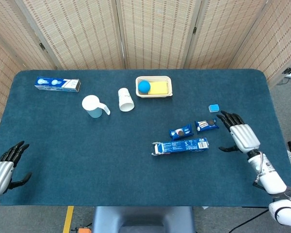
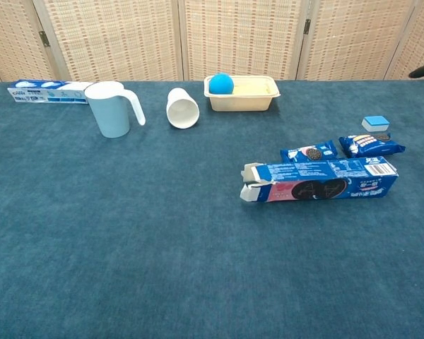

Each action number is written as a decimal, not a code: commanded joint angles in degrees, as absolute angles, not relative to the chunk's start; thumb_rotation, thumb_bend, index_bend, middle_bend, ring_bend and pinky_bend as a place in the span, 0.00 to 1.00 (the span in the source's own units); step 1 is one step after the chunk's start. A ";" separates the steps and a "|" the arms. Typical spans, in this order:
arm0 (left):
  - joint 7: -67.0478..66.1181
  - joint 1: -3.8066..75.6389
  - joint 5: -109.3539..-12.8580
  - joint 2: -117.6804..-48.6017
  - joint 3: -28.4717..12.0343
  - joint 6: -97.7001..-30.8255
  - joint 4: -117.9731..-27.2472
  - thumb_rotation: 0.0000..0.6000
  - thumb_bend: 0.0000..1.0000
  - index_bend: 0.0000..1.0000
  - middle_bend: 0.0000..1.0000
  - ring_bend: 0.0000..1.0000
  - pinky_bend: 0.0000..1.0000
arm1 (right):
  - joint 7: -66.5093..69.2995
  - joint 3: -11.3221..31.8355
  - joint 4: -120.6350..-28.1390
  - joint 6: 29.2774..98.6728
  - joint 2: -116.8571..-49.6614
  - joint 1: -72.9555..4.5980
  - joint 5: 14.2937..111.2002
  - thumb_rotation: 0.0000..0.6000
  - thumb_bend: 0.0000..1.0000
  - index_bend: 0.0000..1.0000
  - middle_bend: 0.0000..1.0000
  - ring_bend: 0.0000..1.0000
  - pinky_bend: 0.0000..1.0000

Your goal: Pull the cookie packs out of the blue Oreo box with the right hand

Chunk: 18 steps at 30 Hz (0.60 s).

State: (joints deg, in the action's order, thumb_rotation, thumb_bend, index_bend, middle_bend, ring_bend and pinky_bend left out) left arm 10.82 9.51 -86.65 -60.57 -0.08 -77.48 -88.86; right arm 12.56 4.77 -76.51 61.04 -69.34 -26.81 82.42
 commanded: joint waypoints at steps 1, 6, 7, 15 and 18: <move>7.88 9.20 -85.35 -61.56 -0.76 -78.14 -88.58 1.00 0.36 0.02 0.01 0.08 0.19 | -5.18 3.48 -88.26 66.98 -62.16 -20.55 76.12 1.00 0.13 0.00 0.00 0.00 0.00; 2.92 8.88 -83.37 -63.48 -1.94 -79.31 -88.36 1.00 0.36 0.02 0.01 0.07 0.17 | -16.08 1.70 -91.52 75.51 -63.76 -14.59 73.49 1.00 0.13 0.00 0.00 0.00 0.00; 2.29 8.69 -83.16 -63.75 -2.11 -79.78 -88.39 1.00 0.36 0.02 0.01 0.07 0.17 | -16.16 1.51 -91.03 77.98 -64.63 -13.09 73.84 1.00 0.13 0.00 0.00 0.00 0.00; -0.47 7.74 -83.99 -64.33 -2.14 -82.26 -88.57 1.00 0.36 0.02 0.01 0.05 0.17 | -11.07 0.95 -88.67 90.44 -66.97 -5.72 79.13 1.00 0.13 0.00 0.00 0.00 0.00; -1.28 7.43 -84.24 -64.60 -2.13 -83.01 -88.89 1.00 0.36 0.02 0.01 0.05 0.17 | -9.99 0.65 -89.03 91.96 -66.70 -4.84 81.22 1.00 0.13 0.00 0.00 0.00 0.00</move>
